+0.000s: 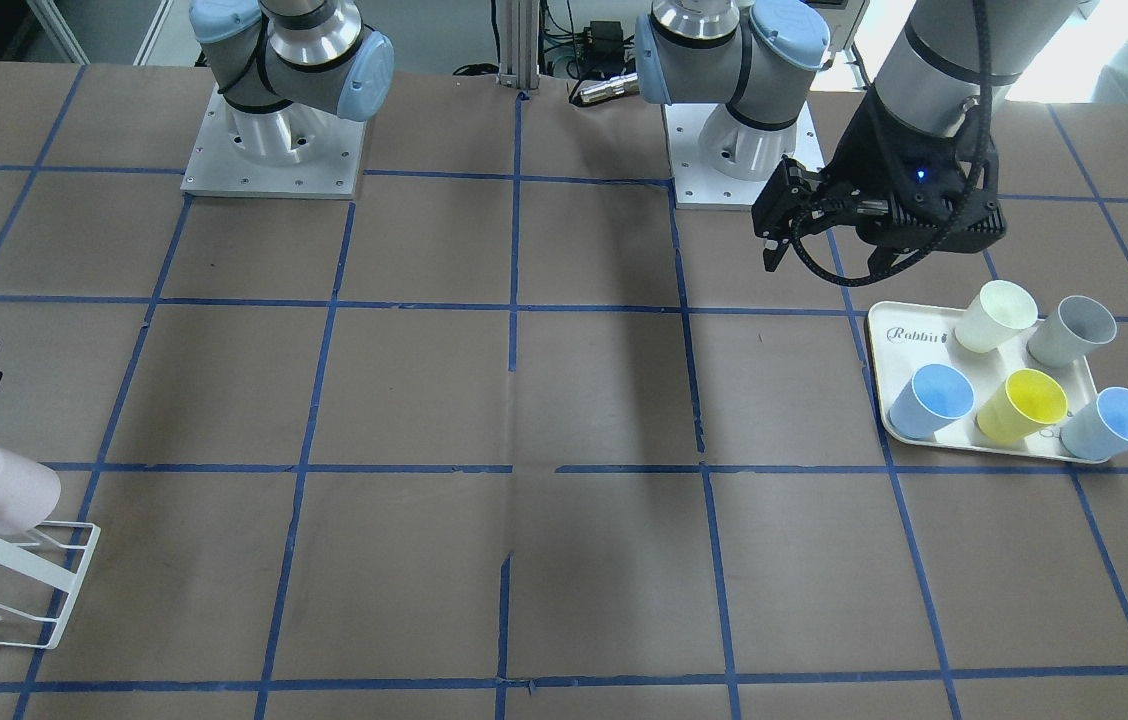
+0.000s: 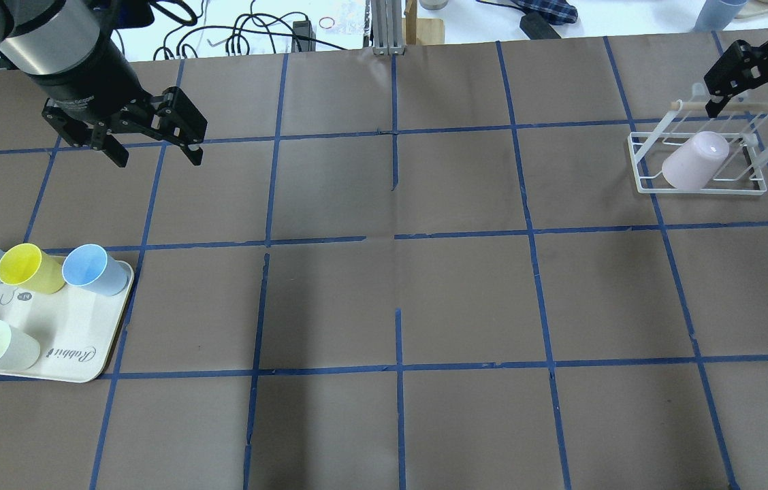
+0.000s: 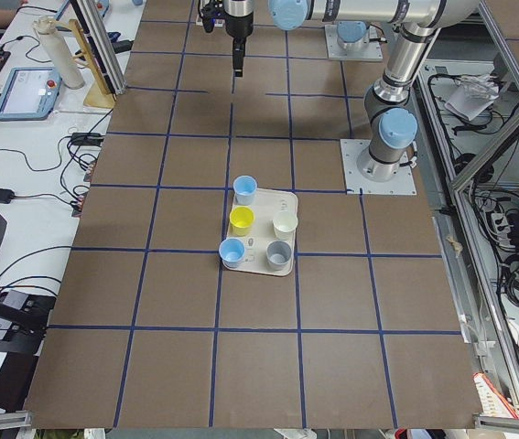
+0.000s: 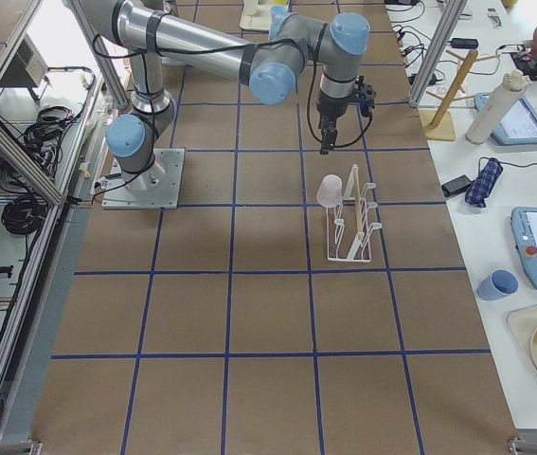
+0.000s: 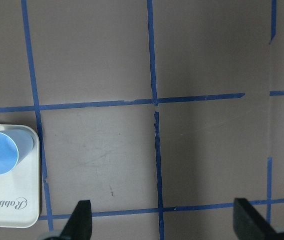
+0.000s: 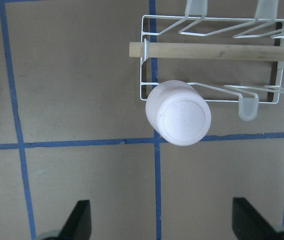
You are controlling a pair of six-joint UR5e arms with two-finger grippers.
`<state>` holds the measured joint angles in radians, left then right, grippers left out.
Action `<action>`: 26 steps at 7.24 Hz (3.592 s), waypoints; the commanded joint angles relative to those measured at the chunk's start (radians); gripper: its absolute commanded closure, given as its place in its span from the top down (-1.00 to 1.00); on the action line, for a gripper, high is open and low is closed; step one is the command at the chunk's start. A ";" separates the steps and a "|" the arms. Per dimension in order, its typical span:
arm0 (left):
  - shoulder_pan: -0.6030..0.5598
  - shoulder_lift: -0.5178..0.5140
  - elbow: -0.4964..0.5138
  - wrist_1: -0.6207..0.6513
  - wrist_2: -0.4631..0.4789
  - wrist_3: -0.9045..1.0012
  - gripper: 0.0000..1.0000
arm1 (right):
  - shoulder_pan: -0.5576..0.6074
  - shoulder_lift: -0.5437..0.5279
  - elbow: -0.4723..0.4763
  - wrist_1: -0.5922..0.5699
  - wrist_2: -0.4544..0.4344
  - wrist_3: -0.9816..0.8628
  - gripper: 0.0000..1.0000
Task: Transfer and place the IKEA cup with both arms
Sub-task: 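Lower the right gripper around the pink cup and close on it, then lift the pink cup off the rack with the right gripper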
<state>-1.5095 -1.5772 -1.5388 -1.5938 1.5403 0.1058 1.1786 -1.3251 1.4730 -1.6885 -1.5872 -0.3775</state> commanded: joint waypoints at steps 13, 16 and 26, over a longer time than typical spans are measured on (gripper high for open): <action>-0.001 -0.003 0.014 0.000 0.003 0.018 1.00 | -0.022 0.181 0.041 -0.203 0.004 -0.057 0.37; 0.006 0.003 0.016 0.008 0.004 0.020 1.00 | -0.022 0.178 0.036 -0.201 0.006 -0.060 -0.20; 0.099 0.000 0.048 -0.070 -0.327 0.020 1.00 | 0.009 -0.114 0.015 0.243 0.325 -0.060 -0.33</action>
<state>-1.4653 -1.5721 -1.4775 -1.6338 1.3305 0.1187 1.1902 -1.4287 1.4891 -1.5383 -1.3866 -0.4369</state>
